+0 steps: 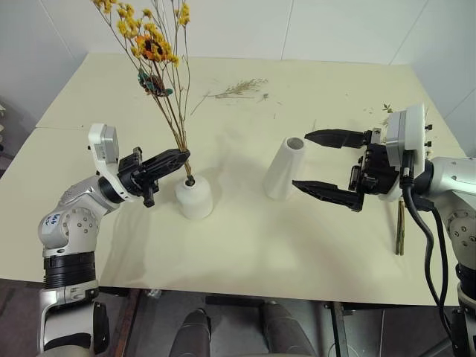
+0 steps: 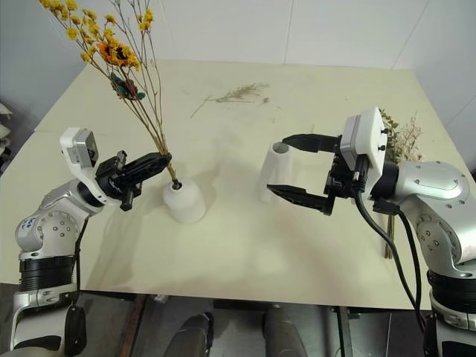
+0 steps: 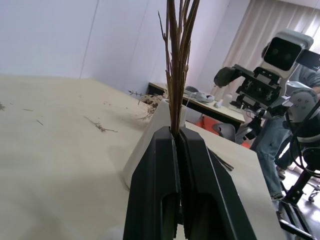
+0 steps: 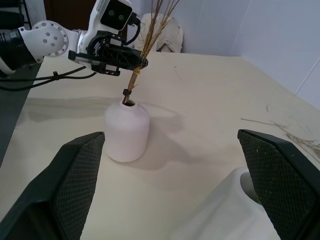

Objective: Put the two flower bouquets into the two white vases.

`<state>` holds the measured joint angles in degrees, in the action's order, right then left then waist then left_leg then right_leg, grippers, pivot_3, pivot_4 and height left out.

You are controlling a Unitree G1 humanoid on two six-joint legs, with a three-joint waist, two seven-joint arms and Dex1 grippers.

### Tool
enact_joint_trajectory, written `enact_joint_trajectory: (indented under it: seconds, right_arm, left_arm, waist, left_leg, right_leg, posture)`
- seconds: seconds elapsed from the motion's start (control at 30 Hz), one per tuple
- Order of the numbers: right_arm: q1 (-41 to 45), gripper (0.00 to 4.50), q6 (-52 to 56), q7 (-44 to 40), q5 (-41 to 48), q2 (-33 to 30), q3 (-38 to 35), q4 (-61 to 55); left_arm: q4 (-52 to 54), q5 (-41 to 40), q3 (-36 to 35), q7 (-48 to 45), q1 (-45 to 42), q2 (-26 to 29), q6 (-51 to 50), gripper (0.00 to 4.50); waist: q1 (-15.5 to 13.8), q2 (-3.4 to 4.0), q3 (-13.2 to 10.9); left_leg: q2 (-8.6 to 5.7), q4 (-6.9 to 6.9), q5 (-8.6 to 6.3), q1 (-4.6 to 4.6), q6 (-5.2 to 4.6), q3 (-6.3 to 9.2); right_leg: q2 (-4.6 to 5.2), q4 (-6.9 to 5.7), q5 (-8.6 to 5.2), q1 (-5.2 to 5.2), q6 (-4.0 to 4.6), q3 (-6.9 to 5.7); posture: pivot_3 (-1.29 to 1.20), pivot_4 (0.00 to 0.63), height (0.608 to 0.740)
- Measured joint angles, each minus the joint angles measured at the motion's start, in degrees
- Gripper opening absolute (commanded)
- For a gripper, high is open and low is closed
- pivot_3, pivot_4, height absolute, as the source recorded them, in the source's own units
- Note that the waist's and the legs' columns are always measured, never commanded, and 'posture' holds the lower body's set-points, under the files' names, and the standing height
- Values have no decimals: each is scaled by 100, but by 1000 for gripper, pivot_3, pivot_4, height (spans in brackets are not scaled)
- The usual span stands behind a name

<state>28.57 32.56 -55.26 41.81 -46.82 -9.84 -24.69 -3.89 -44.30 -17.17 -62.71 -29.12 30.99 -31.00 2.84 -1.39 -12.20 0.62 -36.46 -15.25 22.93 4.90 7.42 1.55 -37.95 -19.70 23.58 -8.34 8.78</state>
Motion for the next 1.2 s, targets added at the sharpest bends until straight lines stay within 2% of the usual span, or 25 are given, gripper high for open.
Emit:
enact_joint_trajectory:
  seconds: [0.97, 1.2]
  right_arm:
    - [-29, 4500, 7, 248, 41, 2, -2, -37]
    - [-55, 4500, 7, 289, 79, 2, -2, -81]
  left_arm:
    - [-111, 570, 241, 132, 352, -230, 1350, 18]
    - [-118, 404, 234, 296, 352, -303, 1169, 18]
  waist:
    - [-4, 0, 0]
    - [-15, 0, 0]
  left_leg:
    - [0, 1, 0, -4, 0, 0]
    - [0, 1, 0, -10, 0, 0]
  right_leg:
    - [-1, 3, 1, -5, 0, 0]
    - [-1, 3, 2, -11, -1, 0]
  posture:
    - [0, 150, 740]
    - [0, 150, 740]
